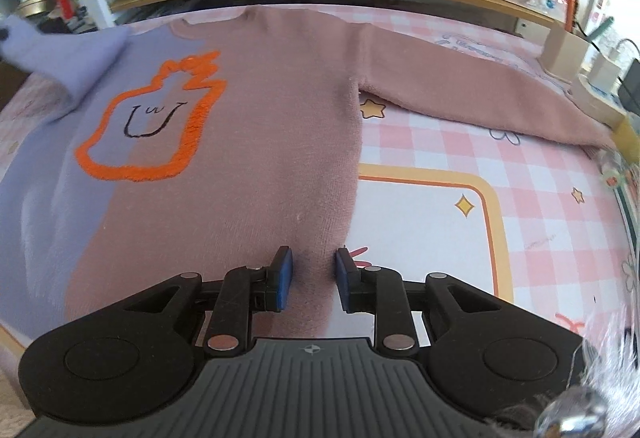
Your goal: Fold clothes
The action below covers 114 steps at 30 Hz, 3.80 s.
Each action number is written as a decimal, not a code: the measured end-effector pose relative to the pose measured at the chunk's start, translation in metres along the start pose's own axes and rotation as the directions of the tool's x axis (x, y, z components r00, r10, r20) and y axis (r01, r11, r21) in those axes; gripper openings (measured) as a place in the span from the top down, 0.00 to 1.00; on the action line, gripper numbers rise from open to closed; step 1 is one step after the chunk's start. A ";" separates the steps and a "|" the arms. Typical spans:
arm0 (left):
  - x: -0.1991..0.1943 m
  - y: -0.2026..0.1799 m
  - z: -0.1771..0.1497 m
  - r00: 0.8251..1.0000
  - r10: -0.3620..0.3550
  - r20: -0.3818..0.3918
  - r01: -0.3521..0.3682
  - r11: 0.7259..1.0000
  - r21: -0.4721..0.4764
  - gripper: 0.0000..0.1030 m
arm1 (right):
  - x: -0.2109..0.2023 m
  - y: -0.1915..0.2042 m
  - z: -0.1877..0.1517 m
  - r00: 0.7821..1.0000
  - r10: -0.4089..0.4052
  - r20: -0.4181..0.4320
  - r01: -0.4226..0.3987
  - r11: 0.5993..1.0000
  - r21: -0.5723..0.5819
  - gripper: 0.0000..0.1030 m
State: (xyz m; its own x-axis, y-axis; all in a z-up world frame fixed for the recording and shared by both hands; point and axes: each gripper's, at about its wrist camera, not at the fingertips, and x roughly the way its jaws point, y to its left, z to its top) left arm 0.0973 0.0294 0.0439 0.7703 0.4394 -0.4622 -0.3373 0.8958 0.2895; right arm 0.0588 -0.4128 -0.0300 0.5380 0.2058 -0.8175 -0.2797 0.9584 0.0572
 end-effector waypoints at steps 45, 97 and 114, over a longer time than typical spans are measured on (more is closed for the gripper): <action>-0.030 0.107 -0.136 0.965 -0.199 -0.171 0.132 0.933 -0.336 0.56 | 0.007 0.046 0.007 0.964 -0.263 -0.047 0.264 0.965 0.010 0.80; -0.085 -0.024 -0.113 0.891 -0.398 -0.218 0.345 0.906 -0.246 0.88 | -0.002 0.023 -0.003 0.994 -0.107 0.000 0.106 0.991 0.082 0.76; -0.165 -0.136 -0.109 0.939 -0.251 -0.237 0.179 0.941 -0.286 0.51 | -0.011 -0.087 0.012 0.996 0.059 0.070 -0.061 0.997 0.037 0.63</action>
State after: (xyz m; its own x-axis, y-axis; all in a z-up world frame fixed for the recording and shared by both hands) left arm -0.0432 -0.1581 -0.0107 0.6795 0.2037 -0.7048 -0.3340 0.9412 -0.0500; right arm 0.0869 -0.4963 -0.0186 0.5747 0.2748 -0.7708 -0.2828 0.9506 0.1280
